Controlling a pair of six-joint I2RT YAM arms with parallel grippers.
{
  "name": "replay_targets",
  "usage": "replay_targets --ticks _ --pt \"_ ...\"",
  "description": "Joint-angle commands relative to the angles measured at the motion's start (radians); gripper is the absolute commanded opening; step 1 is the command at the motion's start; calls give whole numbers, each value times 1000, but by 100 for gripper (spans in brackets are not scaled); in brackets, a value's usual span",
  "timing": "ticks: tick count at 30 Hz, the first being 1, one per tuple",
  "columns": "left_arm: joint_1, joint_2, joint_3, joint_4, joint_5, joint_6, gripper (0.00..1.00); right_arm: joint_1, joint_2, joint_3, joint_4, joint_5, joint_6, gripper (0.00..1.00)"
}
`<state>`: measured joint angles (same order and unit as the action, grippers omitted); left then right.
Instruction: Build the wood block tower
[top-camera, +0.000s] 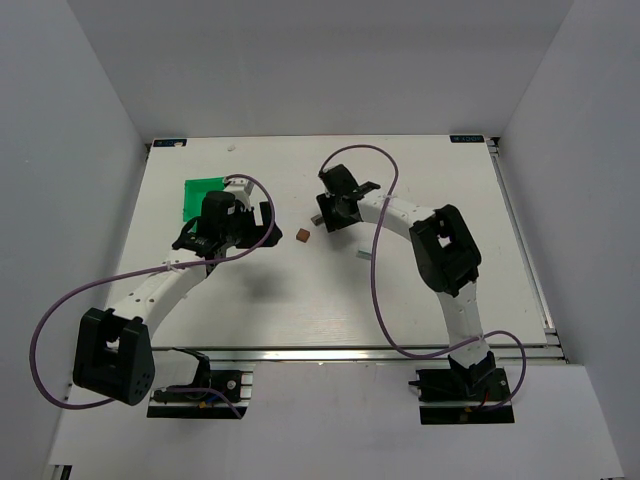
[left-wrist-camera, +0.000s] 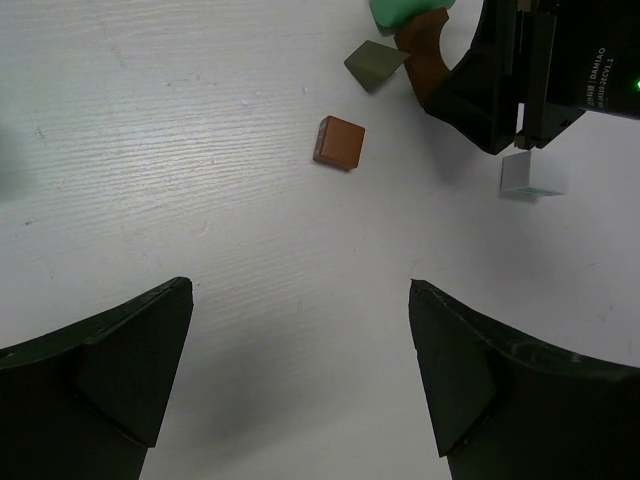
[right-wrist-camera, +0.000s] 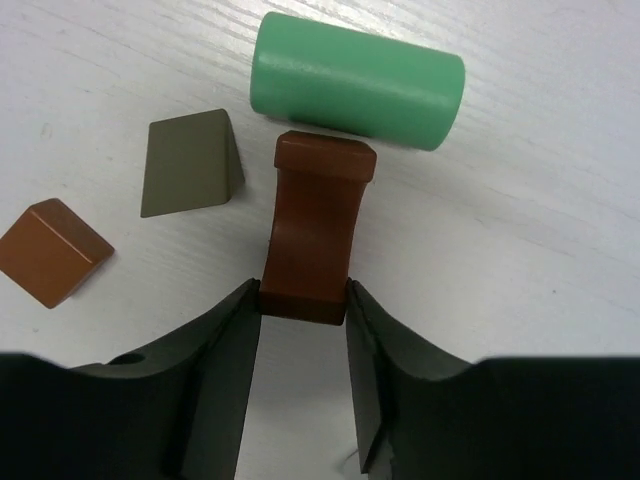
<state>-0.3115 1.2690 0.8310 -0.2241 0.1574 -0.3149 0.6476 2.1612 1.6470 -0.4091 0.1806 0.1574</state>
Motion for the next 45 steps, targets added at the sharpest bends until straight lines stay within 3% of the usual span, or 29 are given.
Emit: replay_targets --ticks 1,4,9,17,24,28,33,39,45 --pt "5 -20 -4 20 19 -3 98 -3 5 46 44 -9 45 42" --pt "5 -22 -4 23 22 -3 98 -3 -24 25 71 -39 38 22" --pt "5 -36 -12 38 48 2 98 -2 -112 -61 122 -105 19 11" --pt "-8 -108 -50 141 238 22 98 -8 -493 -401 369 -366 -5 9" --pt "-6 -206 -173 452 534 -56 98 -25 -793 -723 758 -804 65 10" --pt "-8 -276 -259 708 616 -141 98 -37 -900 -826 962 -906 148 10" --pt "-11 -327 -354 948 671 -257 98 -35 -934 -908 1153 -994 243 10" --pt "-14 -260 -386 1226 771 -427 98 -31 -879 -931 1372 -1075 367 10" --pt "-15 -204 -372 1290 791 -490 93 -28 -799 -919 1581 -1153 550 10"
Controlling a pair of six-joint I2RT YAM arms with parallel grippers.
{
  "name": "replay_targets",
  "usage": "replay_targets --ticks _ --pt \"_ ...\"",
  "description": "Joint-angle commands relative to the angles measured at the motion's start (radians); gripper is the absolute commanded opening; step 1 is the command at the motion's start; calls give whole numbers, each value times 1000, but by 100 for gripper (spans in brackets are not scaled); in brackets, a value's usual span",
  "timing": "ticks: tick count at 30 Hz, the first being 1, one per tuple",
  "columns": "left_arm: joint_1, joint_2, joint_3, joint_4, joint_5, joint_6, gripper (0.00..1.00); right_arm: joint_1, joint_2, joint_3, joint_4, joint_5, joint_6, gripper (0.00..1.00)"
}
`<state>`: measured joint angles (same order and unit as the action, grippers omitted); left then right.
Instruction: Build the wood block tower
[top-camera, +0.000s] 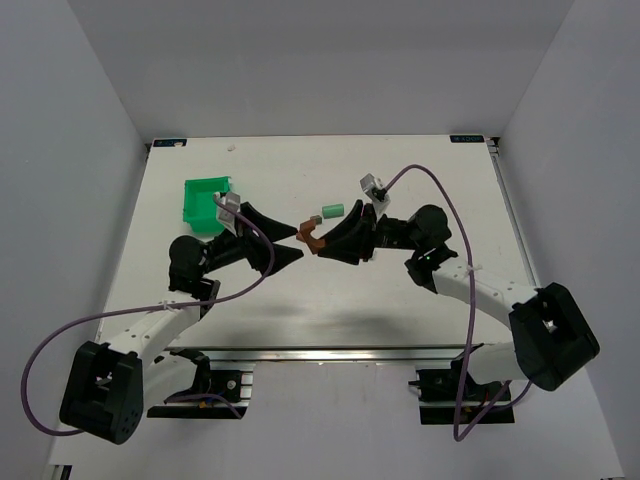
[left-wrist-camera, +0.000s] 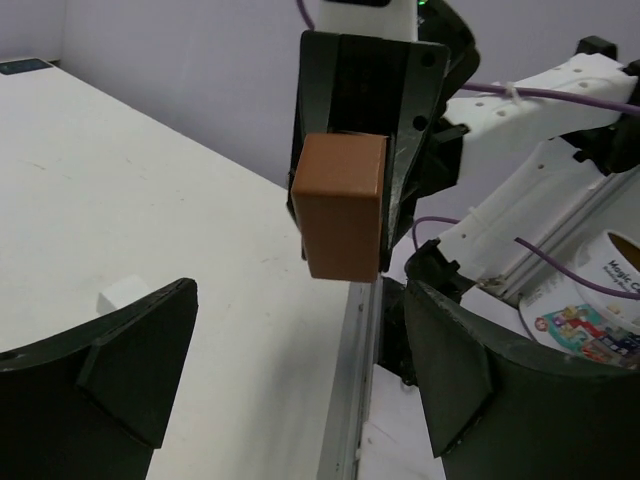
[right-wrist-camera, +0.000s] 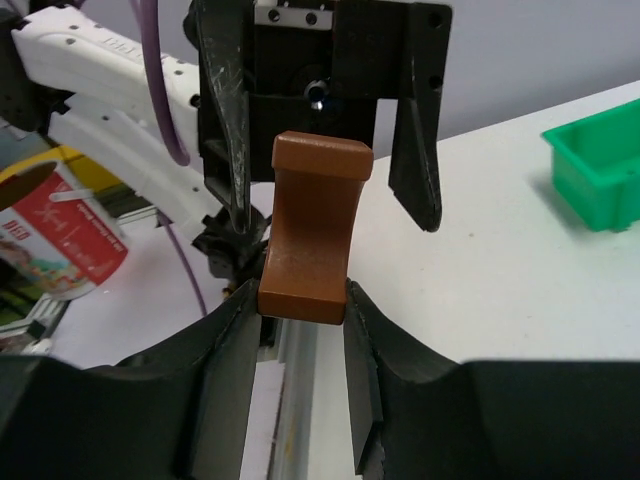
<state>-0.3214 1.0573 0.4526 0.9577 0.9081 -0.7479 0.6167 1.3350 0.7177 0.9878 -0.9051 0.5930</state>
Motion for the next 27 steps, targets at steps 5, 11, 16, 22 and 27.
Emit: replay_targets --ticks 5,11,16,22,27 --pt "-5 1 1 133 34 -81 92 9 73 37 134 -69 106 10" --pt "-5 -19 32 20 -6 -27 86 17 67 55 28 -45 50 10" --pt "-8 0 58 -34 -21 -11 80 26 72 74 8 -46 36 12" --pt "-11 49 63 1 -14 -34 73 40 93 101 -52 -68 8 12" --pt "-11 49 66 -11 -28 -38 47 48 84 137 -262 -26 -114 14"
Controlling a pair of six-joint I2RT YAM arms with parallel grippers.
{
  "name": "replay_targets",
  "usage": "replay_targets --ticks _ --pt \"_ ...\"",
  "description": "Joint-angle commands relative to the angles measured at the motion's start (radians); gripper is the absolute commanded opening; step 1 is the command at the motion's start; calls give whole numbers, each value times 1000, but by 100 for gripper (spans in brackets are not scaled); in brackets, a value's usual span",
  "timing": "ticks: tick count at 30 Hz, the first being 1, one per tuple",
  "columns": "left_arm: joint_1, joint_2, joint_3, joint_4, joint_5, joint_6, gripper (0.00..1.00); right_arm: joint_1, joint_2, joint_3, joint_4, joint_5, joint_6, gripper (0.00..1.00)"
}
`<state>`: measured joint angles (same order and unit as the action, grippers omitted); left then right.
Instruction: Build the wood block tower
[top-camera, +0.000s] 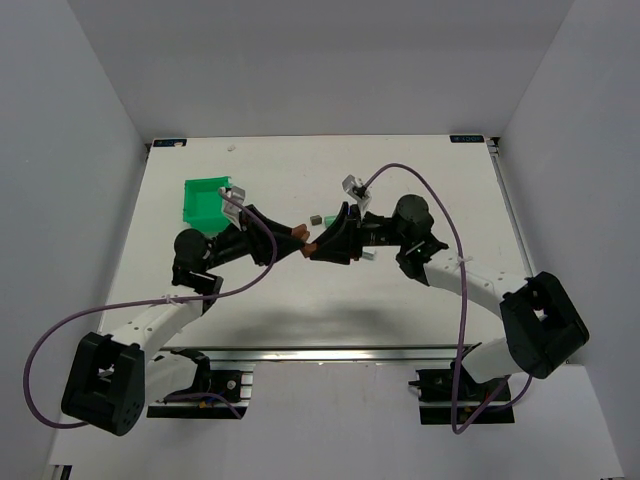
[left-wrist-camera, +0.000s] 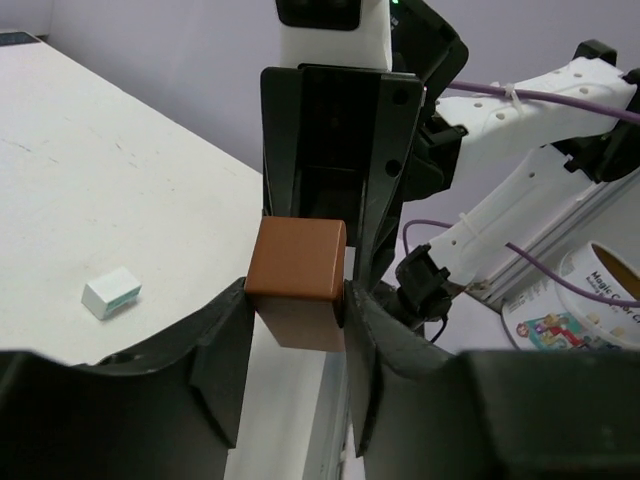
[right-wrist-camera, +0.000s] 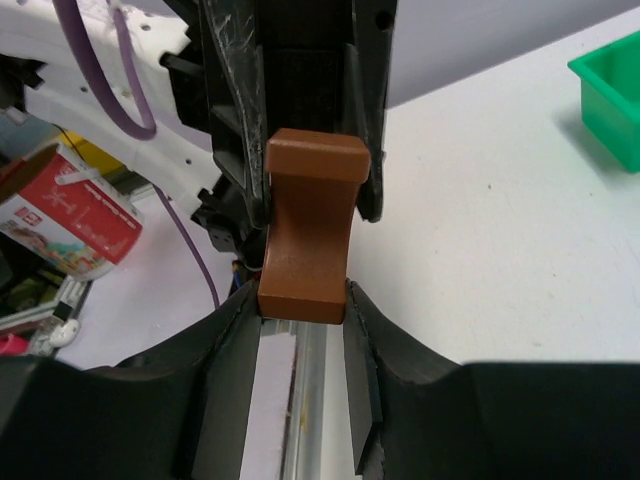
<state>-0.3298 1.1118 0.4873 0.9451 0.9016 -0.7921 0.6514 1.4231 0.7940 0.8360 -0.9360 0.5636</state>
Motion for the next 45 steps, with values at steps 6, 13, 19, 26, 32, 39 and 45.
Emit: replay_targets --ticks 6,13,19,26,32,39,45 --pt "-5 -38 50 -87 -41 22 5 17 -23 119 -351 83 -246 28" --pt "-6 -105 157 -506 -309 51 0 31 -110 160 -614 276 -438 59" --pt "-9 -107 318 -1021 -708 -53 0 114 -133 223 -771 541 -628 73" --pt "-9 -32 408 -1252 -813 -150 0 286 -49 306 -821 977 -806 76" --pt "-9 13 451 -1353 -843 -234 0 430 28 265 -611 1175 -968 78" --pt "-9 8 476 -1437 -865 -304 0 484 120 224 -353 1195 -1105 81" --pt "-11 -46 461 -1457 -877 -329 0 510 189 183 -183 1226 -1127 82"
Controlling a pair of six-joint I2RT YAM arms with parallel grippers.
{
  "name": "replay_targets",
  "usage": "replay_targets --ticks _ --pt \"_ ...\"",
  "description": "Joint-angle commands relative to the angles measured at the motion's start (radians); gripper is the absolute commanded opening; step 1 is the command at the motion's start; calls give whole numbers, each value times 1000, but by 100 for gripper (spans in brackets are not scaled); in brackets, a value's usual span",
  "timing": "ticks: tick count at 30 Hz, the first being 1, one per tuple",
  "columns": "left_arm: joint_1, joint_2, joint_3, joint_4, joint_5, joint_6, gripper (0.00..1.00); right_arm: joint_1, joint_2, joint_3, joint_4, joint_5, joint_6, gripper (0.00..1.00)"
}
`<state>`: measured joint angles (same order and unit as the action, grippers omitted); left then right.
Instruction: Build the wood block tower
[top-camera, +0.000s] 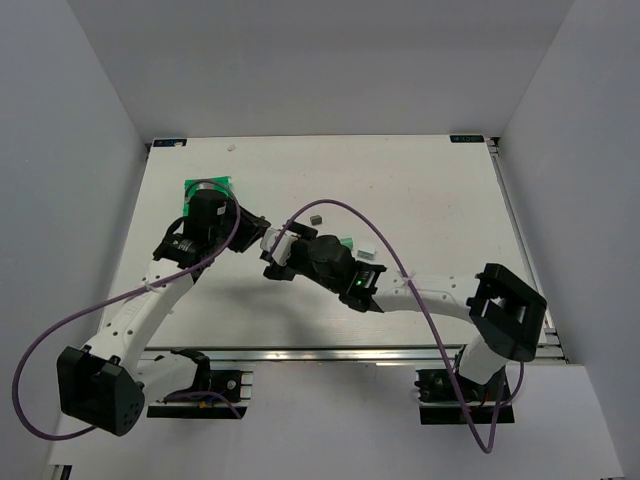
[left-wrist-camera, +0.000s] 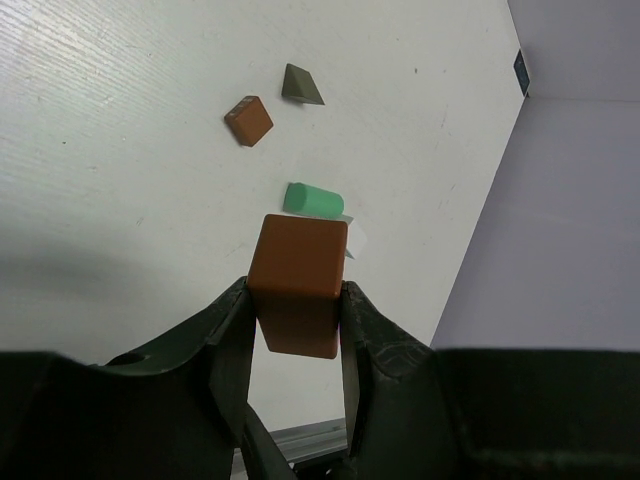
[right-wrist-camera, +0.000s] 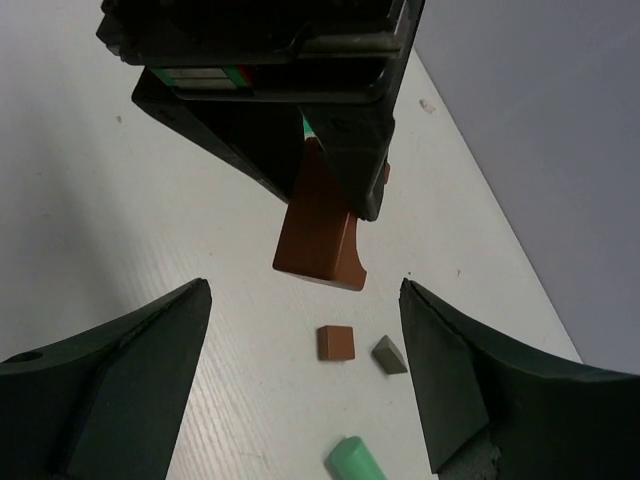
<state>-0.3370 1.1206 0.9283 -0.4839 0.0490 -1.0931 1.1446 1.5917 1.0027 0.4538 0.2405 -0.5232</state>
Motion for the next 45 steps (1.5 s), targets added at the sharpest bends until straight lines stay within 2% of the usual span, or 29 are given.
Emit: replay_targets --ticks 1,3,8,10,18,23,24,25,30,31,34,37,38,41,42,43,45 --pt "-2 -62 17 -28 -29 -31 0 20 28 -32 233 55 -50 81" --pt "-2 -80 12 -27 -34 -34 0 26 56 -38 310 78 -57 82" --pt "-2 -85 9 -19 -8 -25 0 30 114 -3 359 181 -74 76" --pt "-2 -79 6 -16 0 -25 0 33 117 -25 422 198 -80 62" --pt "-2 -67 6 7 34 -14 0 32 116 -46 493 233 -73 51" --pt "-2 -62 4 19 45 -1 0 32 106 -64 504 201 -54 36" --pt "-2 -61 3 27 52 4 6 30 97 -68 500 188 -43 35" --pt "-2 -61 0 33 55 7 17 29 90 -73 494 174 -19 33" --pt "-2 -56 -16 50 58 22 27 23 30 -128 430 132 70 20" --pt "-2 -56 -20 53 67 25 28 18 18 -140 427 125 84 0" --pt "-2 -47 -23 67 90 36 30 7 -25 -180 416 89 135 0" --pt "-2 -39 -19 76 107 51 51 -5 -52 -182 356 59 176 0" --pt "-2 -36 -20 80 107 64 63 -9 -64 -185 339 27 184 0" --pt "0 -44 -20 87 89 91 82 -26 -91 -203 248 -39 232 0" --pt "0 -47 -19 85 81 96 94 -32 -99 -213 231 -78 261 0" --pt "1 -54 -17 94 77 113 98 -46 -107 -235 194 -111 265 0" --pt "12 -58 6 71 60 145 98 -60 -130 -257 177 -167 293 0"
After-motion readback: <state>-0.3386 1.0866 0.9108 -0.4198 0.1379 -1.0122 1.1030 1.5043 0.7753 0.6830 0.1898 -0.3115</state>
